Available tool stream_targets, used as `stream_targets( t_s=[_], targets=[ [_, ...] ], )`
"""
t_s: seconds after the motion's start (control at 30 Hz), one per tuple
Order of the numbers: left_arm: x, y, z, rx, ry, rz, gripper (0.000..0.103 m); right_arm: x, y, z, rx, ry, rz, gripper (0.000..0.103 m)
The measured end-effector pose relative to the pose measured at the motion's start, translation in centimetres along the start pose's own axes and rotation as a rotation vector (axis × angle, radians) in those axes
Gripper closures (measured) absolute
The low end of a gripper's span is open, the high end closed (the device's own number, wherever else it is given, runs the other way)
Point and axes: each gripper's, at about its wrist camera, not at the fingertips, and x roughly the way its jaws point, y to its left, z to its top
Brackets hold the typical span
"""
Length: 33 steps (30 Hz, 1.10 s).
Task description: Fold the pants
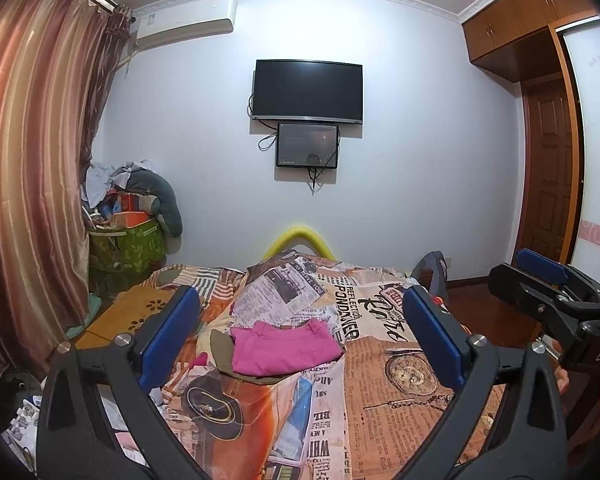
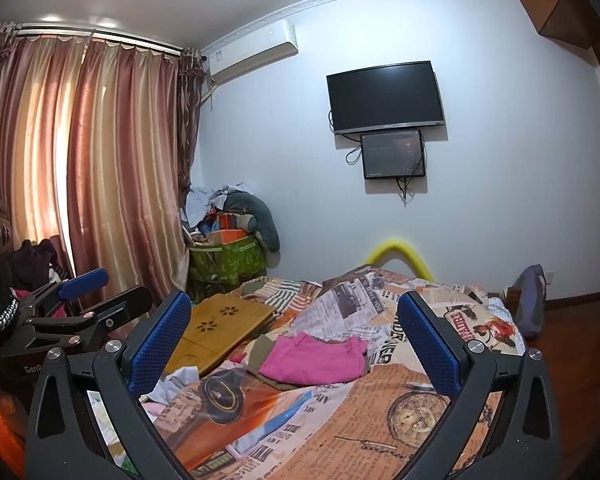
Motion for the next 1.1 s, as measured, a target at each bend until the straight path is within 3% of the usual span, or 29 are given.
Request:
stream_targets(
  t_s=[1.1],
  targets=[
    [0.59, -0.68, -0.14, 0.010, 0.018, -0.020, 0.001, -0.08, -0.67, -0.23, 0.031, 0.009, -0.021, 0.000]
  ],
)
